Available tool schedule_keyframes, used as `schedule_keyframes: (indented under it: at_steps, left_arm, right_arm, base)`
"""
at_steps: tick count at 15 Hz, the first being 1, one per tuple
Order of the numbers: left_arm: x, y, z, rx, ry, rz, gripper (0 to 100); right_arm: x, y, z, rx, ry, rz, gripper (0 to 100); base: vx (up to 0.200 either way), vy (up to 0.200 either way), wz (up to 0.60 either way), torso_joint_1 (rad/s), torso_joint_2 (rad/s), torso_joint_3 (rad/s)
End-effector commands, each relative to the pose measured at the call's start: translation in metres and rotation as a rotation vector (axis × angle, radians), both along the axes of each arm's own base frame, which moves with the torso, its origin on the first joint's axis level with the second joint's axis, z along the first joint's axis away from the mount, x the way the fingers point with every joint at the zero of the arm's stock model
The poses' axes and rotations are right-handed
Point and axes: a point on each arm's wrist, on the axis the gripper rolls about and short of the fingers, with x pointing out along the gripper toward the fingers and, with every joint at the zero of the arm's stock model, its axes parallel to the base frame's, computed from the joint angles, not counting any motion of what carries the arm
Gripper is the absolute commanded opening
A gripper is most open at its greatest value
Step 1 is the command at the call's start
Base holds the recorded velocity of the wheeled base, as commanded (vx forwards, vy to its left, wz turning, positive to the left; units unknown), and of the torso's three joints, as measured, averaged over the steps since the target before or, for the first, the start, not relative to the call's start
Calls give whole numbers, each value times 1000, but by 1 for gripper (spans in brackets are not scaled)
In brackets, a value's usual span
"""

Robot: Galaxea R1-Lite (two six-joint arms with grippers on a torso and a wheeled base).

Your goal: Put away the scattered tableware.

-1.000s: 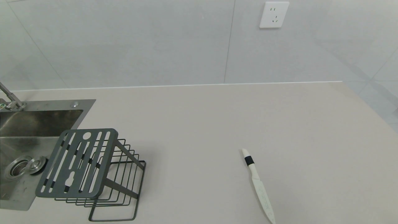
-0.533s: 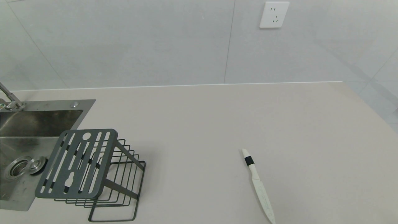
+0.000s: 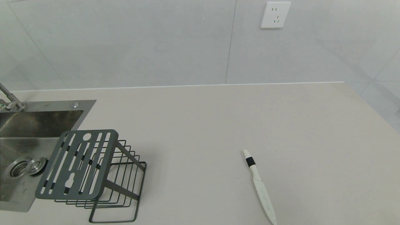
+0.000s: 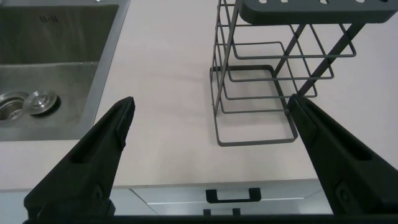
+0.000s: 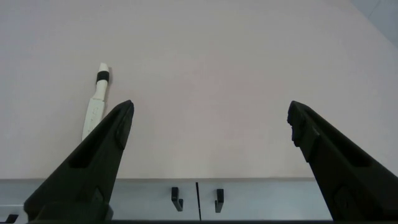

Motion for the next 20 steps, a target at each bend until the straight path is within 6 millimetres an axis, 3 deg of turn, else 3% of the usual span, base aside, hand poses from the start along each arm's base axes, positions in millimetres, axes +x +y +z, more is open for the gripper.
schedule_keyframes:
  at_steps: [1,2,3,5,8,14,20]
  left_arm:
    - [0,0,0,0,2,0,100]
    - [0,0,0,1,0,0,100]
    - [0,0,0,1,0,-1,100]
    - [0,0,0,4,0,-3,100]
    - [0,0,0,4,0,-4,100]
    - [0,0,0,3,0,-4,100]
    - [0,0,0,4,0,-4,100]
  right_arm:
    - [0,0,0,-3,1,4,100]
    - [-3,0,26,-48,-255,10,100]
    - [-6,2,39,-113,-378,32,100]
    - [-6,3,50,-130,-380,84,100]
    - [8,2,78,-112,-239,200,100]
    - [56,9,107,-102,-19,326,100]
    - [103,19,114,-101,156,374,100]
  base:
    - [0,0,0,0,0,0]
    - [0,0,0,0,0,0]
    - [0,0,0,0,0,0]
    - [0,0,0,0,0,0]
    - [0,0,0,0,0,0]
    - [0,0,0,0,0,0]
    - [0,0,0,0,0,0]
